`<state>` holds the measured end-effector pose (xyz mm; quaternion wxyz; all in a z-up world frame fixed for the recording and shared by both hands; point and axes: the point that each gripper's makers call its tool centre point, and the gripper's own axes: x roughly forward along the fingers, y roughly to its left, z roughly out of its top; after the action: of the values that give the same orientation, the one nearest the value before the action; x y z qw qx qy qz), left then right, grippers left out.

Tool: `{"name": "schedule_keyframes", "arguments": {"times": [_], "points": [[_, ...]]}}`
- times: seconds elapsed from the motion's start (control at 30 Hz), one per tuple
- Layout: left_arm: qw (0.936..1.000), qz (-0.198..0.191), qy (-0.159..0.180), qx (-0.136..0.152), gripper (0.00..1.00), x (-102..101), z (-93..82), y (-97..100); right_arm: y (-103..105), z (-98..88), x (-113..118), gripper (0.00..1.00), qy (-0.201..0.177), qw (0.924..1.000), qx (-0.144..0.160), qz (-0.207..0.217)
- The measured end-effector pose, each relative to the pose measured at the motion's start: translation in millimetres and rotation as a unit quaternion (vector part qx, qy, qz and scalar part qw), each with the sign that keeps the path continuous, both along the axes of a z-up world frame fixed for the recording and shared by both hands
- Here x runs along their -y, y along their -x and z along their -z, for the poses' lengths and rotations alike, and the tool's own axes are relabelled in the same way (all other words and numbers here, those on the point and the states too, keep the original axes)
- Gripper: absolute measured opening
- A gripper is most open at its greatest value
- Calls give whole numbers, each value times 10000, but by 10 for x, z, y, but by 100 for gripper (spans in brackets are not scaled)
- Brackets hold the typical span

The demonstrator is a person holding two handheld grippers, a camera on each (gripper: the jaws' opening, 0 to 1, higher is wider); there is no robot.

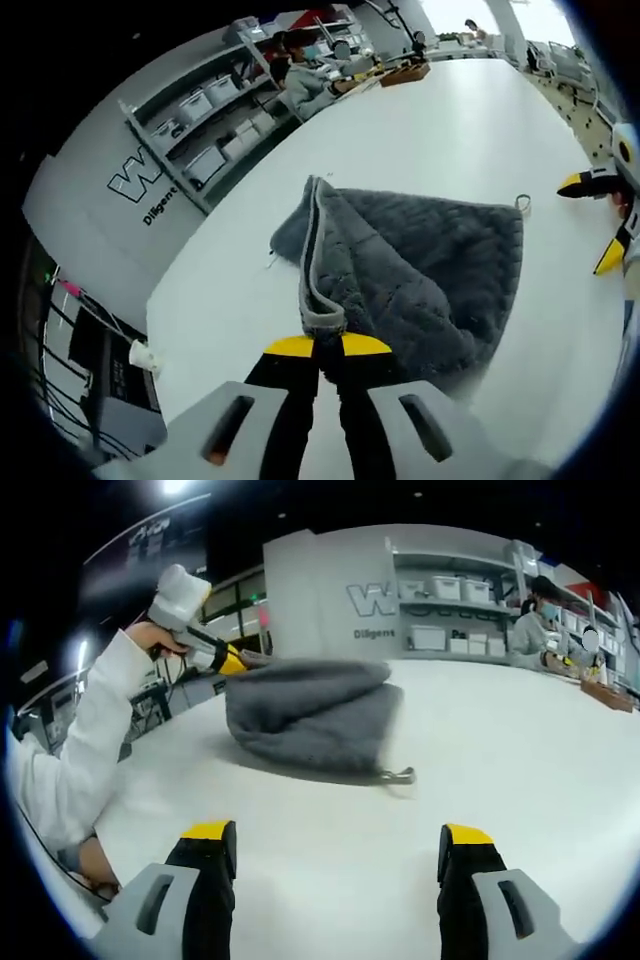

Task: Open the folded towel by lifting each exposed corner and separating the folded layers until the towel lies flat within the target outline without major curled edges

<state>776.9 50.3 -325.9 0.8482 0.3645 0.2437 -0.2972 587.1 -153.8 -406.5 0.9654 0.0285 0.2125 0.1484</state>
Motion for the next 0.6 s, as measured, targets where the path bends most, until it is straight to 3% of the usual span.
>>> {"name": "schedule_keyframes", "arguments": {"times": [0.6], "points": [[9970, -51, -715, -298, 7, -218, 110, 141, -4, 12, -12, 82, 18, 10000, -22, -31]]}}
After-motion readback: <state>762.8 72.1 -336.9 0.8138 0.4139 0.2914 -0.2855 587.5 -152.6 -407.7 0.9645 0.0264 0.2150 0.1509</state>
